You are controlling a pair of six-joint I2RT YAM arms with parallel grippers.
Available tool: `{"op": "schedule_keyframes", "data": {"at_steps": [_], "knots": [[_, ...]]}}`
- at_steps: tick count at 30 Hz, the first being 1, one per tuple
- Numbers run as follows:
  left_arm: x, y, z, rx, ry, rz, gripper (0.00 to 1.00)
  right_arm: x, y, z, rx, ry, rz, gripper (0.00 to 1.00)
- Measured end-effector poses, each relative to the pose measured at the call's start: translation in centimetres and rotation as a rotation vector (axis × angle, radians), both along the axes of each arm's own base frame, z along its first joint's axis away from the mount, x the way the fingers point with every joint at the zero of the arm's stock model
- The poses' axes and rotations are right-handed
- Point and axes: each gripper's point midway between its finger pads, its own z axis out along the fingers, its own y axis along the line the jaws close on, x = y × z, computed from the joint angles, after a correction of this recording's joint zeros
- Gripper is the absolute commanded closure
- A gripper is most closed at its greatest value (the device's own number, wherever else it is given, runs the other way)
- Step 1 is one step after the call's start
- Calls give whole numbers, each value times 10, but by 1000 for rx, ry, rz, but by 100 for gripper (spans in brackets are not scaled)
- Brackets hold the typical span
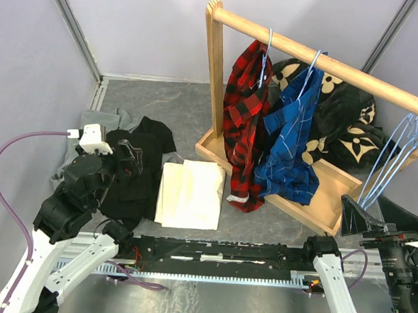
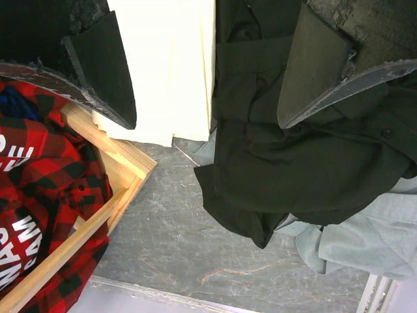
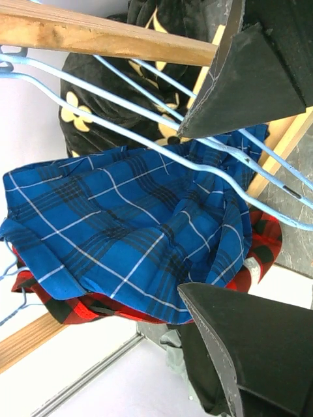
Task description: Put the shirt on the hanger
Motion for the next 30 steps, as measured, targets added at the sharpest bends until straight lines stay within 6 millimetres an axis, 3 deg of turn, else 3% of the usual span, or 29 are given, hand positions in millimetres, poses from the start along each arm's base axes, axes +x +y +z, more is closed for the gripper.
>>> {"op": "schedule_keyframes", "data": {"at_steps": [11, 22, 26, 30], "knots": [[0, 0, 0, 0, 1, 0, 6, 0, -16, -6, 12, 29, -89, 1], [1, -1, -6, 8, 14, 0, 6, -1, -63, -15, 33, 114, -360, 2], [1, -1, -7, 10, 17, 0, 6, 8, -79, -8, -32, 189, -452, 2], [2, -1, -8, 16, 19, -1, 6, 28, -76, -2, -102, 250, -436, 2]]}}
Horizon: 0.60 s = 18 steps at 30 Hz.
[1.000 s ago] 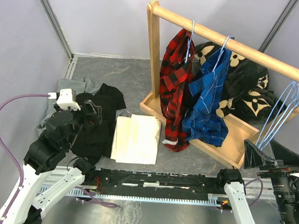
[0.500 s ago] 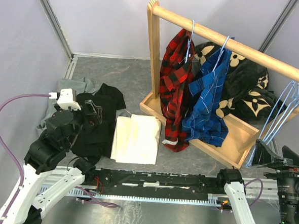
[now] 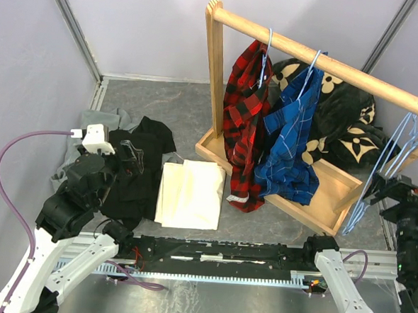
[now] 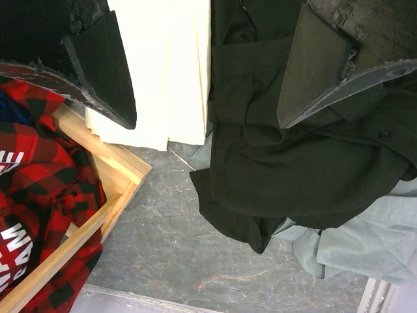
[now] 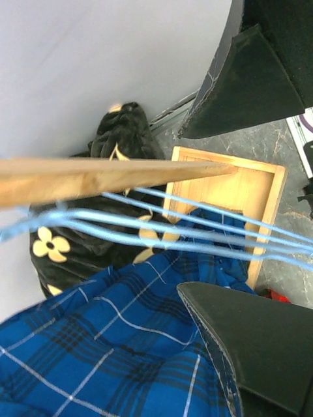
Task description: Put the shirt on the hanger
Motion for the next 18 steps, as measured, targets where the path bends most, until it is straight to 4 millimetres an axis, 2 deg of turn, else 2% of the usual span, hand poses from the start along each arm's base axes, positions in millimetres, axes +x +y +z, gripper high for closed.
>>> {"op": "schedule_keyframes", "data": {"at_steps": [4, 8, 14, 18], "knots": [[0, 0, 0, 10, 1, -3, 6, 23, 10, 11, -29, 44, 62, 3], [-1, 1, -2, 13, 6, -3, 6, 40, 10, 20, -42, 58, 55, 3], [-2, 2, -4, 19, 16, -3, 6, 53, 1, 30, -74, 31, 3, 3], [-2, 2, -5, 20, 18, -3, 6, 67, 5, 27, -115, 42, 33, 5]]}}
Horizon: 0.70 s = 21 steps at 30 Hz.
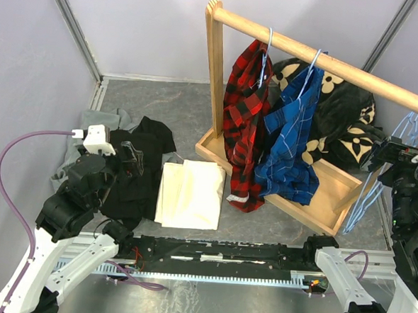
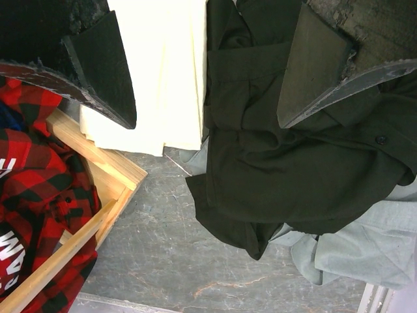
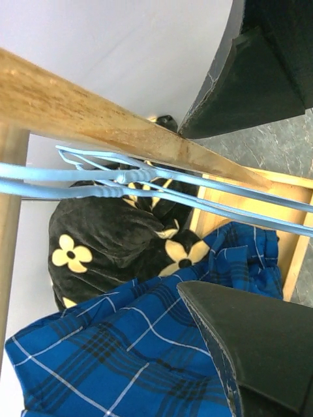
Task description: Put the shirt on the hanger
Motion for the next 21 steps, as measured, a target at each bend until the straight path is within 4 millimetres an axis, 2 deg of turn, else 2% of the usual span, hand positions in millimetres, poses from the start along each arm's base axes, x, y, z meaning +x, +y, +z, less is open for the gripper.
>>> {"op": "schedule_keyframes", "data": {"at_steps": [5, 9, 18, 21], "knots": [[0, 0, 0, 0, 1, -1, 6, 14, -1, -4, -39, 3, 2, 5], [0, -1, -1, 1, 4, -5, 6, 36, 9, -6, -33, -28, 52, 6], [2, -2, -3, 6, 14, -7, 6, 105, 62, -8, 198, -171, 271, 6], [4, -4, -6, 13, 27, -8, 6, 136, 87, -22, 272, -146, 336, 5]]}}
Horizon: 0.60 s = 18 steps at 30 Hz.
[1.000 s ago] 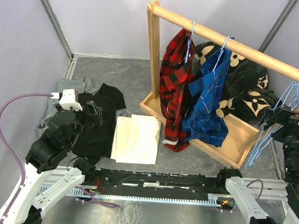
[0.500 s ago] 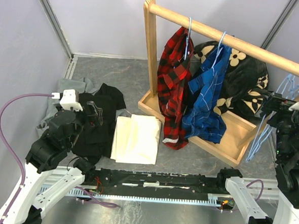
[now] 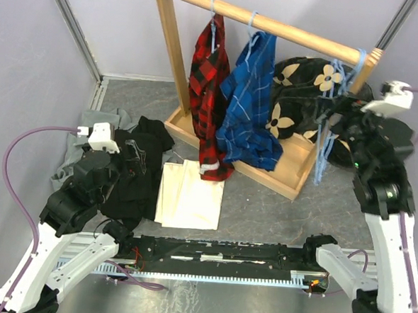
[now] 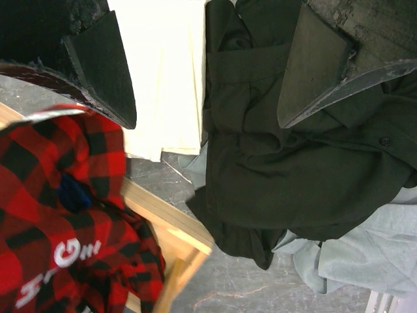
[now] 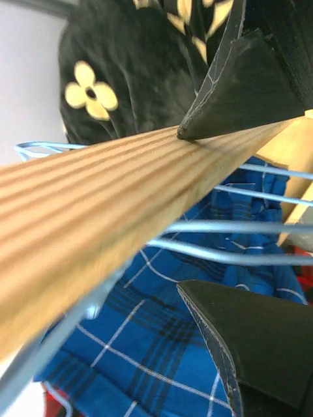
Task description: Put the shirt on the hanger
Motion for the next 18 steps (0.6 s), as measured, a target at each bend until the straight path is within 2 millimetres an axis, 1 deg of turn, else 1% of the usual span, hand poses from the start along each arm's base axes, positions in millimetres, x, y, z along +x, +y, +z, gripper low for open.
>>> {"op": "schedule_keyframes", "data": {"at_steps": [3, 4, 5, 7, 10, 12, 14, 16, 18], "knots": [[3, -2, -4, 10, 19, -1, 6, 27, 36, -18, -6, 56, 59, 5], [4, -3, -5, 13, 25, -2, 6, 42, 51, -26, -22, 80, 67, 5], [5, -3, -6, 16, 30, -3, 6, 41, 70, -28, -25, 83, 116, 5], [5, -4, -7, 17, 34, -7, 6, 54, 107, -40, -39, 112, 188, 5], [5, -5, -7, 16, 36, -8, 5, 76, 148, -54, -55, 140, 252, 5], [5, -5, -8, 17, 37, -8, 5, 89, 164, -65, -69, 161, 269, 4], [5, -4, -8, 18, 38, -8, 5, 97, 176, -76, -81, 182, 290, 3], [4, -4, -9, 20, 41, -8, 5, 97, 179, -77, -92, 181, 303, 2], [3, -4, -9, 21, 44, -9, 5, 92, 181, -71, -100, 165, 331, 1]]}}
